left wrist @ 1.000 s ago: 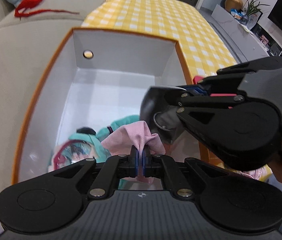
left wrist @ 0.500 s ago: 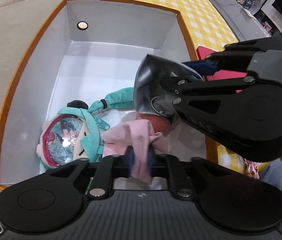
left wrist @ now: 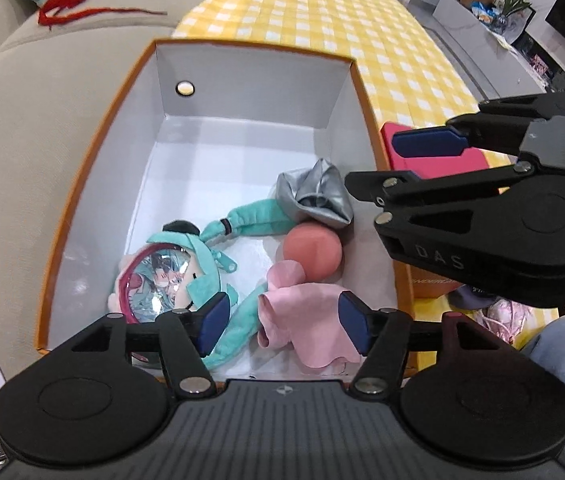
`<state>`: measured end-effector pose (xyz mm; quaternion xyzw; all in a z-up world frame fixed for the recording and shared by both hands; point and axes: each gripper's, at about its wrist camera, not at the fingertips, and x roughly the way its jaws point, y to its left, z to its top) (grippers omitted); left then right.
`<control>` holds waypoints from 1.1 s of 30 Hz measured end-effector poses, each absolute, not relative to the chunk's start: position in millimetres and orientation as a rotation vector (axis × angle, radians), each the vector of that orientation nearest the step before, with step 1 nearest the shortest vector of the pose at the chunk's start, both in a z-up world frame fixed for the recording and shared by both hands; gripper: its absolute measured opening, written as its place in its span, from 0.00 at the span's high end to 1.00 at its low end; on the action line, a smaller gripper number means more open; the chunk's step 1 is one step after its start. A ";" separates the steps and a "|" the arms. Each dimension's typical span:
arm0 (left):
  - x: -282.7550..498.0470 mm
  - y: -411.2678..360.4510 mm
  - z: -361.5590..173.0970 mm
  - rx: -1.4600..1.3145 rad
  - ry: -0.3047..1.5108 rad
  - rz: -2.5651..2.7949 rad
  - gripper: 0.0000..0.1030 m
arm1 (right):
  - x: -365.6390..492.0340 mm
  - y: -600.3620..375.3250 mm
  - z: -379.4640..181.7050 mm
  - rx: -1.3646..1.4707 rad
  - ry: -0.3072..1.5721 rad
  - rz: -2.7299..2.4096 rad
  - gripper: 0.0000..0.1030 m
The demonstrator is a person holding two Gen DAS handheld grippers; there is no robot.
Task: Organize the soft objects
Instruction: 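Open the left tool to drop the cloth while the right tool releases the grey bag into the box, then move both tools back from the white box to the pile on the table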
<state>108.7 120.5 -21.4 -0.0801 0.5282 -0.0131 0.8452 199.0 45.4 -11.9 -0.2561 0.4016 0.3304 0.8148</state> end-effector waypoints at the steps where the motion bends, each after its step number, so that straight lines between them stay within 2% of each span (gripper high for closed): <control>1: 106.9 119.3 -18.4 -0.169 1.104 -0.027 0.26 | 197.3 43.2 -8.8 -0.543 0.852 0.703 0.55; 3: 102.7 117.2 -12.4 -0.173 1.078 -0.024 0.26 | 193.6 37.8 -2.1 -0.534 0.837 0.695 0.50; 15: 84.9 101.6 14.0 -0.141 0.853 0.011 0.24 | 165.4 -16.5 34.7 -0.398 0.747 0.607 0.43; 33: 68.7 11.5 28.7 0.048 0.684 -0.190 0.25 | 118.3 -142.0 30.2 -0.111 0.690 0.355 0.41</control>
